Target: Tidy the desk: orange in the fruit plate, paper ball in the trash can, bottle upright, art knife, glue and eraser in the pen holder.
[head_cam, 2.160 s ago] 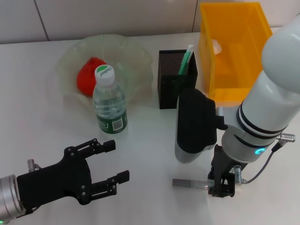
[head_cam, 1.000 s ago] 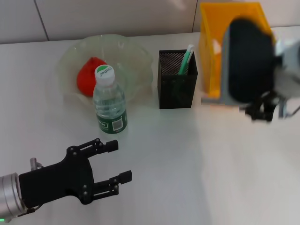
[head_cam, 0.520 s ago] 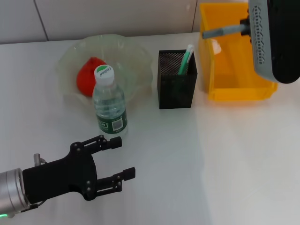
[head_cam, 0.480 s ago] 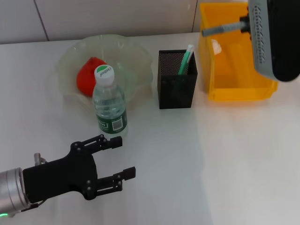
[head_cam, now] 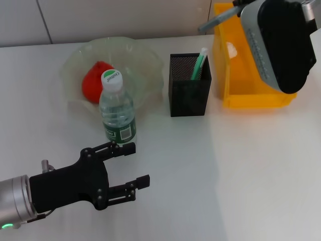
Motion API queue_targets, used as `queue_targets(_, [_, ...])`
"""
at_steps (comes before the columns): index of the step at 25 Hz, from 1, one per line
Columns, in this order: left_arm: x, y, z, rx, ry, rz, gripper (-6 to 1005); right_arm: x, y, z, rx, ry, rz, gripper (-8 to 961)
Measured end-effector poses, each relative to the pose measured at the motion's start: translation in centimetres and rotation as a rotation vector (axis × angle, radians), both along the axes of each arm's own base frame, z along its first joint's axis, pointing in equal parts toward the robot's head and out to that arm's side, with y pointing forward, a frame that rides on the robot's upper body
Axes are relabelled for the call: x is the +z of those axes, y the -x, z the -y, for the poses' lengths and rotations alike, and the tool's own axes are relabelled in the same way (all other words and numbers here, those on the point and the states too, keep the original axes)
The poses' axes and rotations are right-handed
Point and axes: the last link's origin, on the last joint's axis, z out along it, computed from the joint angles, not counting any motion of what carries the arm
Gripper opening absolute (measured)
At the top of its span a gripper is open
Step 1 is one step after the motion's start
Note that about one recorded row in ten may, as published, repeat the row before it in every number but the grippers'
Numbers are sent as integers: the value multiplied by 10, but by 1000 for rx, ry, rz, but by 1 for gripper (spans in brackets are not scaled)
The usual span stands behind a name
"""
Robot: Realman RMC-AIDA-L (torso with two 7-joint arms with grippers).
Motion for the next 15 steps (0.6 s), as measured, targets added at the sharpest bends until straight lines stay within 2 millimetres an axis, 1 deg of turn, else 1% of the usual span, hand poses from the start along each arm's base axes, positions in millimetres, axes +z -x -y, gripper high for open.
queue_targets(3, [0,0,0,-3,-3,-1,768,-3,3,-1,54,29,75,137])
queue_targets(8, [2,1,2,5,-8,10,768,-3,-1,-11,110,65,197,137])
queue_targets(15, [-1,3,5,18,-12,13,767,-14,-2,-24,174,107,303,139])
